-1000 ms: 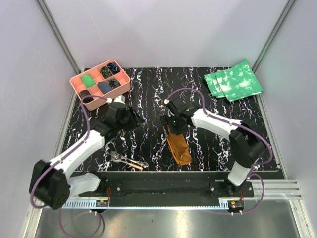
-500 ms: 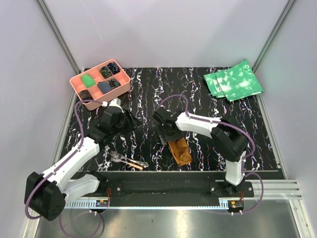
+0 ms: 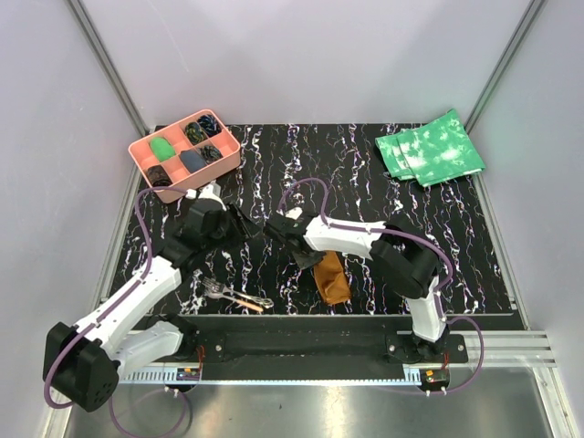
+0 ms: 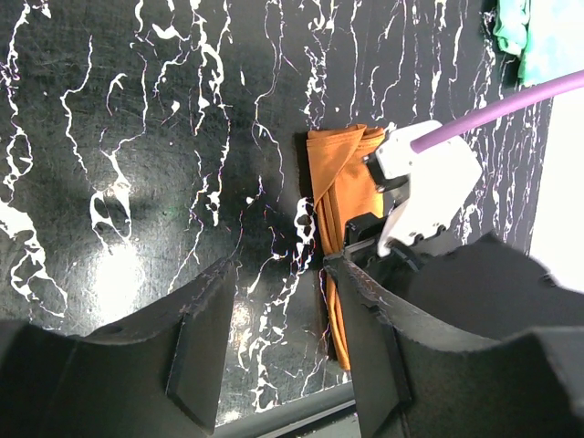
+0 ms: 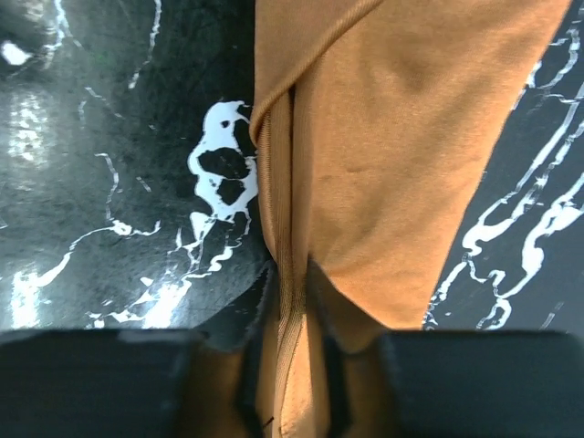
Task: Fold the napkin into a case and place the utensils inside
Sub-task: Pick up the smaller rectangle-folded napkin from the center of the board.
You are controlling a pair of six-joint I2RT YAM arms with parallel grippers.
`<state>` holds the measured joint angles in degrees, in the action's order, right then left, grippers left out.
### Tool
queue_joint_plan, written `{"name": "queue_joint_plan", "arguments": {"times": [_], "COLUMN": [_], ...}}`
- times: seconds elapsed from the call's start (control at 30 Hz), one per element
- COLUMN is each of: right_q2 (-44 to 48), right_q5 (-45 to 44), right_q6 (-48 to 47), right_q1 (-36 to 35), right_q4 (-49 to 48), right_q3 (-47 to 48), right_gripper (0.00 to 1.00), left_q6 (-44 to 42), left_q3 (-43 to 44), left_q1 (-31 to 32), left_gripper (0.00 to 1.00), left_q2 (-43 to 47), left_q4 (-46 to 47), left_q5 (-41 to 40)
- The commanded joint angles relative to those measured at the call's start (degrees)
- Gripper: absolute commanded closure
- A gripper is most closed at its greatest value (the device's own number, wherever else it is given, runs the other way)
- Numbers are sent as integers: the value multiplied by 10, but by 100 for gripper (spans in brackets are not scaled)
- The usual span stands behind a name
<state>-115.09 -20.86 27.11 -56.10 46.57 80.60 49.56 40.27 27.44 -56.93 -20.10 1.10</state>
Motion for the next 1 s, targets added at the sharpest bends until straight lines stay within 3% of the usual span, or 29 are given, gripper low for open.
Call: {"name": "queue_joint_plan", "arguments": {"times": [0.0, 0.13, 0.4, 0.5, 0.63, 0.97], "right_q2": [-12, 24, 82, 105, 111, 36], "right_q5": [-56, -14, 193, 322, 523, 683], "right_q6": [20, 1, -37, -29, 35, 98], "right_q1": [-4, -6, -2, 26, 73, 146], "right_q4": [19, 6, -53, -134, -318, -557], "right_q3": [19, 47, 84, 40, -38, -150], "right_gripper": [87, 100, 100, 100, 100, 100], "left_q6": [-3, -6, -11, -13, -14, -13], "left_q3": [-7, -6, 1, 3, 6, 25], "left_q1": [2, 2, 2, 1, 2, 2], "left_gripper": [48, 48, 47, 47, 47, 47], "left_q2": [23, 30, 39, 43, 49, 31], "left_q4": [13, 4, -18, -27, -41, -55], "left_q5": [-9, -9, -36, -42, -53, -69]}}
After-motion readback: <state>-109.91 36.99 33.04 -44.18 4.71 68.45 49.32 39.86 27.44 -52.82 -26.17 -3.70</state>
